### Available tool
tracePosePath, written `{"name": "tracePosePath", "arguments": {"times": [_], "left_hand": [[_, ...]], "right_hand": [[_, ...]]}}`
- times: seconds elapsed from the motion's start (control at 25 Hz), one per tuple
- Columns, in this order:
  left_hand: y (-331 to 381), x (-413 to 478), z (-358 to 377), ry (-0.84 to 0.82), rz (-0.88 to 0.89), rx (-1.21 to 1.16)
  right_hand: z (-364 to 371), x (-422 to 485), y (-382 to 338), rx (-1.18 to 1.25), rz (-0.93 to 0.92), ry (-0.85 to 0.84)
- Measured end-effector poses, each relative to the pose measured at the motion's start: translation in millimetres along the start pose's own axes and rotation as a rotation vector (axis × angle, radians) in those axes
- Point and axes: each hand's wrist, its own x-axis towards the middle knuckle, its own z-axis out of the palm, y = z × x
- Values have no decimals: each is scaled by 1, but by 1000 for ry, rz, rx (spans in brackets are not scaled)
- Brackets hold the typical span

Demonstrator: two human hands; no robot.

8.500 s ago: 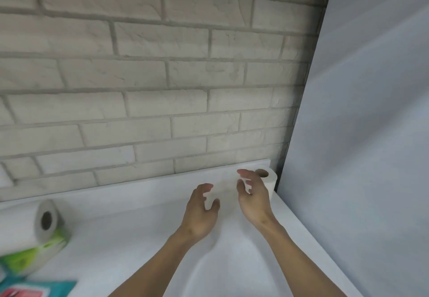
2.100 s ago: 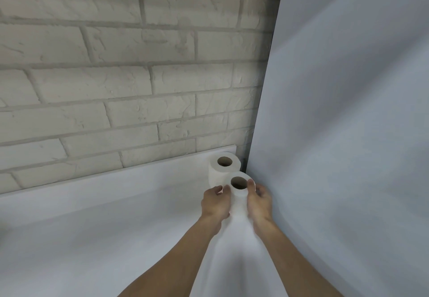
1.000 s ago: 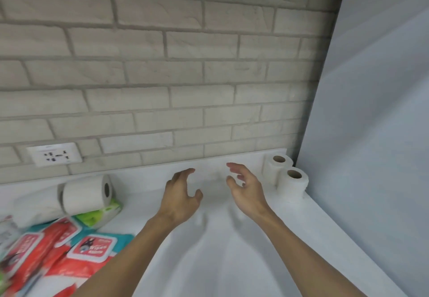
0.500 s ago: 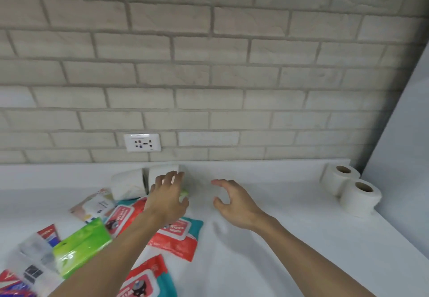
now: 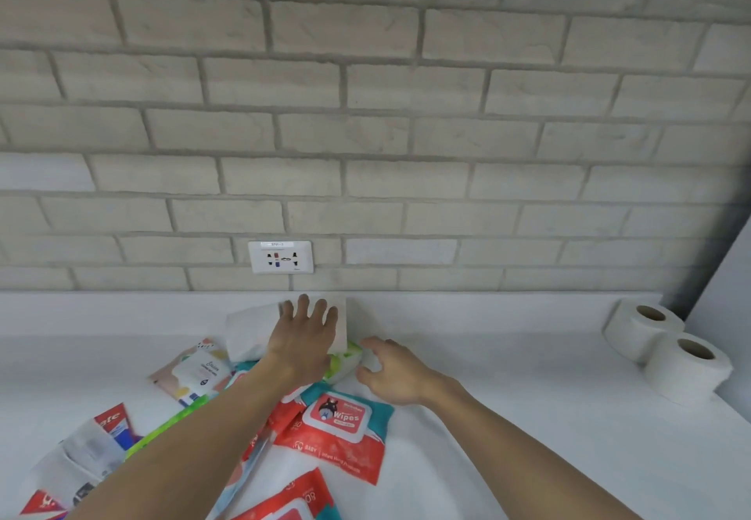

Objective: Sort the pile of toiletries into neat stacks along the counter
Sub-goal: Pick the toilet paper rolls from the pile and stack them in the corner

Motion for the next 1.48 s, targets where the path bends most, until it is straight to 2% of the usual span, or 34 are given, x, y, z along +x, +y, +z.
{"name": "tracePosePath", "arguments": {"times": [0.28,0.52,0.92,1.48], "left_hand": [[-14,32,19,-53,17,52],[-18,56,35,-21,40,-58],[-22,69,56,80,48,-193],[-28,49,49,152,68,-309]], "right_hand": [[17,46,-12,212,111,-23],[22,76,-15,367,169,56],[44,101,-2,334,189,142],[50,87,10,325,115,198]]}}
